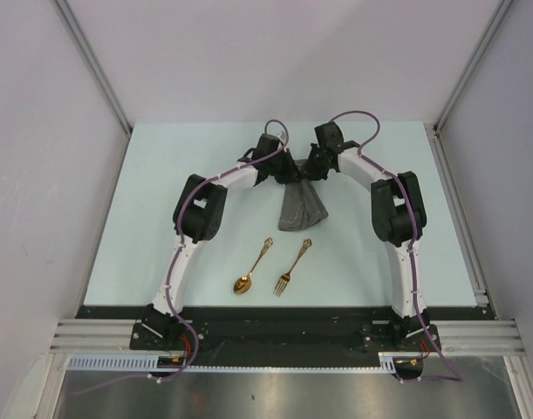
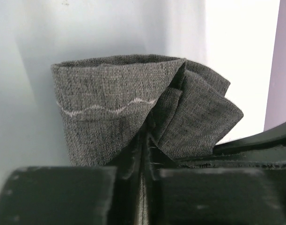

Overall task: Fold the napkin into a case and place the utensils inside
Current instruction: Fold the 2/3-rectangle-folded napkin at the center of the board.

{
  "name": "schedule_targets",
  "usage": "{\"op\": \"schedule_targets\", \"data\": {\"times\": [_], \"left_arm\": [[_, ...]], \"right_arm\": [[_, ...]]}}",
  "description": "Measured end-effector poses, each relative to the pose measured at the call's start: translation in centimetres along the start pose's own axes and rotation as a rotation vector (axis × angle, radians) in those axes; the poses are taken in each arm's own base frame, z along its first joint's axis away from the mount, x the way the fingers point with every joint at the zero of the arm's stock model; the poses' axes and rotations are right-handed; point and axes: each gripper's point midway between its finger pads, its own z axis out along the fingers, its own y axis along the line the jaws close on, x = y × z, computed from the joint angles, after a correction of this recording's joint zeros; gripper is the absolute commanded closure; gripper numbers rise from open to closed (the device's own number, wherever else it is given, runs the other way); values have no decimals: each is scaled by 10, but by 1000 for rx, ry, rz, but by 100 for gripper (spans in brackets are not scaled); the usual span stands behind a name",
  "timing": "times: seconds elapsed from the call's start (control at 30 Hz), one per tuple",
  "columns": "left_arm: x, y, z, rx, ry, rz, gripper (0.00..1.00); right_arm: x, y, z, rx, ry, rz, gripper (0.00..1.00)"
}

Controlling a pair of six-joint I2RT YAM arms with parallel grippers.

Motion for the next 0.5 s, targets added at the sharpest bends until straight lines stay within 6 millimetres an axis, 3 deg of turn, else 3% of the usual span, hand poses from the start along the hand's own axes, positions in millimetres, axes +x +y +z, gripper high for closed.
{"op": "schedule_targets", "data": {"times": [0.1, 0.2, 0.3, 0.33, 0.5], "left_arm": [[0, 1, -5, -2, -3, 3, 59], [-1, 4, -23, -28, -20, 12, 46], [1, -7, -50, -26, -40, 24, 38], [2, -14, -60, -20, -53, 37, 32], [2, -73, -97, 45, -166, 175, 23]], "right_arm": [[0, -2, 0, 6, 0, 7, 84], [-4, -8, -1, 14, -3, 25, 85], [-3, -12, 3, 23, 8, 52, 86], [-1, -13, 5, 24, 16, 62, 87], [2, -13, 6, 31, 28, 107, 87]]}}
